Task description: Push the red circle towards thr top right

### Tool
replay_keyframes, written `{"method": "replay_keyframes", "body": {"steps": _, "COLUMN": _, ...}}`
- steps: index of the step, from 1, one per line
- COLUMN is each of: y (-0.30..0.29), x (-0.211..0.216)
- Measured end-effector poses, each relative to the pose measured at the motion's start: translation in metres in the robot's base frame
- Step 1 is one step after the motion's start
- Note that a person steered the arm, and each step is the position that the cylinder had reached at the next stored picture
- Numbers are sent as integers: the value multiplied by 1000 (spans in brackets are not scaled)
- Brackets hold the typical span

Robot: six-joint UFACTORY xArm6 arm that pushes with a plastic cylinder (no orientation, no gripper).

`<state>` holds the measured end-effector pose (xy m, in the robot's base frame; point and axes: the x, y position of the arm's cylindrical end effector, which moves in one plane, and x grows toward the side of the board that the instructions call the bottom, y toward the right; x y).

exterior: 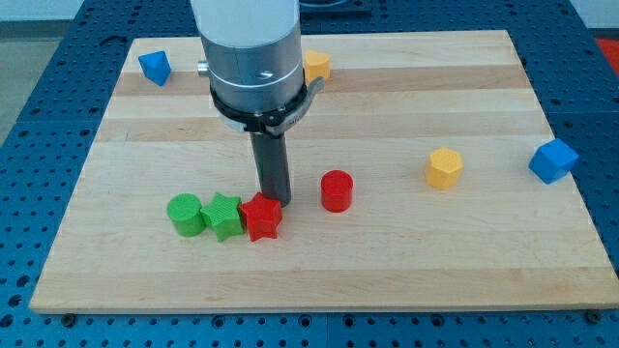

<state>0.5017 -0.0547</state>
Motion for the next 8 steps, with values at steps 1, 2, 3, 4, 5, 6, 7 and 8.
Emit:
{"method": "replay_keyframes", "body": {"steps": 1, "y": 0, "x": 14}}
{"method": "replay_keyframes", "body": {"steps": 2, "y": 8, "x": 23}}
{"method": "replay_keyframes", "body": {"steps": 3, "y": 24, "x": 27}}
{"method": "replay_keyframes", "body": {"steps": 4, "y": 24, "x": 27}}
{"method": "replay_keyframes", "body": {"steps": 5, "y": 28, "x": 0}}
{"method": "replay_keyframes", "body": {"steps": 6, "y": 33, "x": -16}}
{"method": "replay_keyframes", "body": {"steps": 7, "y": 37, "x": -16}}
{"method": "replay_keyframes", "body": {"steps": 8, "y": 37, "x": -3}}
